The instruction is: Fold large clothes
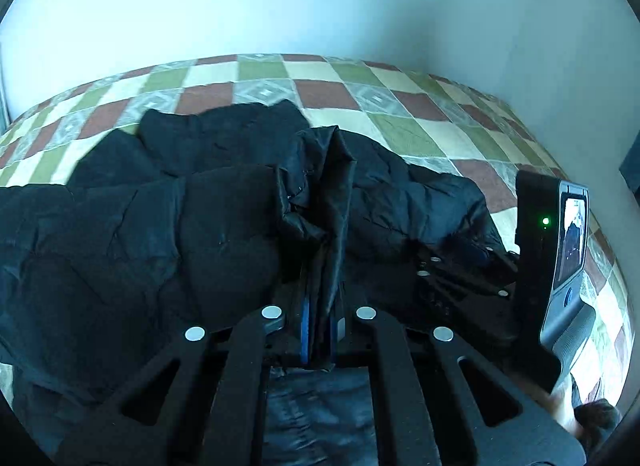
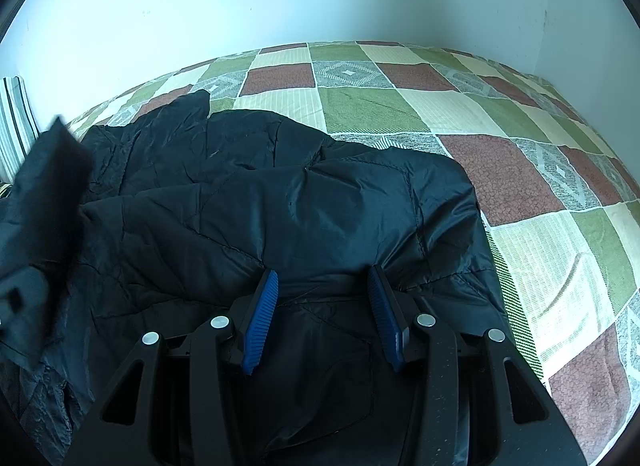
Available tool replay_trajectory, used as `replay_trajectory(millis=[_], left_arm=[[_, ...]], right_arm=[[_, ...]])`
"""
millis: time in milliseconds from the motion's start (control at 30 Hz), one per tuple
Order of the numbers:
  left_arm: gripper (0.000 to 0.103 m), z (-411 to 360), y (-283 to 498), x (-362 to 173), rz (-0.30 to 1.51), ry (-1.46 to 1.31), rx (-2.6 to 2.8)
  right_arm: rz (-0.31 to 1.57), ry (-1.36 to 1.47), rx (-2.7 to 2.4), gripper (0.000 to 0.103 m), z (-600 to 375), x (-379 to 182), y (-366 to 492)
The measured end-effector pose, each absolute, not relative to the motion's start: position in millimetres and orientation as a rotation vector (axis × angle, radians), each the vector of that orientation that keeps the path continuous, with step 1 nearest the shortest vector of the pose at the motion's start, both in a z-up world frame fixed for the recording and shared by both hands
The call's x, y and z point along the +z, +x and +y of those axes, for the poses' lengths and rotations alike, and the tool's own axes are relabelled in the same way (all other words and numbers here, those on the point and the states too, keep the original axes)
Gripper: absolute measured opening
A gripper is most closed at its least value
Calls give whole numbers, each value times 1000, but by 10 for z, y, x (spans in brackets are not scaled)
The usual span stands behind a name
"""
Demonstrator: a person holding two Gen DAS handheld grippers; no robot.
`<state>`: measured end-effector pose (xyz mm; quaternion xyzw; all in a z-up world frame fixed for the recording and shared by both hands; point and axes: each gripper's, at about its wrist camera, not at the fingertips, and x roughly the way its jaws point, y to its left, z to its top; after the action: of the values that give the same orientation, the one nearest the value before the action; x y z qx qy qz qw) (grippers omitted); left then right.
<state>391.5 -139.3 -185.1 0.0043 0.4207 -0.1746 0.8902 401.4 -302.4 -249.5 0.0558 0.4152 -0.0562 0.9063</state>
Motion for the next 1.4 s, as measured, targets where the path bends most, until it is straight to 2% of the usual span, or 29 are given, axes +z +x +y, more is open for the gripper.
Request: replay_trajectory(millis=[100,167,333,400,467,600,633,833,967,1200,1233,1267,1300,1367,1400], left_arm=[[6,-1572,3936,-1888,876,19,-401],[6,-1662,3942,-1908,881,23,-428],[9,-1788,3923,-1925,891,31,-465],[17,-1762,3881,-1862,879,25,-476],[36,-1709,3829,-1767,865,9,-481],[41,-1563,3698,-1520,809,-6,-474],[45,-1492,3652,-1440,790,-9,-469],[51,-956,3498,-1232,698,62,-315],[51,-457,3534,-1274,707,42,-204],[51,277,3654,-1482,734,33,-8],[51,345,3676,-1511,739,27,7],[51,393,3693,-1533,745,25,15],[51,430,3707,-1552,749,22,19],[51,457,3742,-1607,758,24,21],[51,452,3767,-1635,761,28,21]], right_arm=[[855,122,-111,48,-3043,-2495,4007],[853,132,-89,56,-3052,-2493,4004],[844,141,-72,59,-3052,-2462,3986],[840,148,-69,60,-3059,-2435,3973],[831,148,-71,62,-3054,-2409,3947],[837,152,-75,63,-3050,-2357,3922],[837,155,-79,63,-3054,-2332,3913],[803,192,-100,63,-3053,-2053,3737],[802,250,-73,63,-3028,-1929,3658],[925,272,4,63,-2732,-2155,3912],[938,292,23,62,-2707,-2194,3938],[944,299,35,46,-2683,-2213,3953],[945,278,49,35,-2627,-2216,3959],[932,213,47,17,-2542,-2183,3947],[924,193,49,14,-2525,-2170,3938]])
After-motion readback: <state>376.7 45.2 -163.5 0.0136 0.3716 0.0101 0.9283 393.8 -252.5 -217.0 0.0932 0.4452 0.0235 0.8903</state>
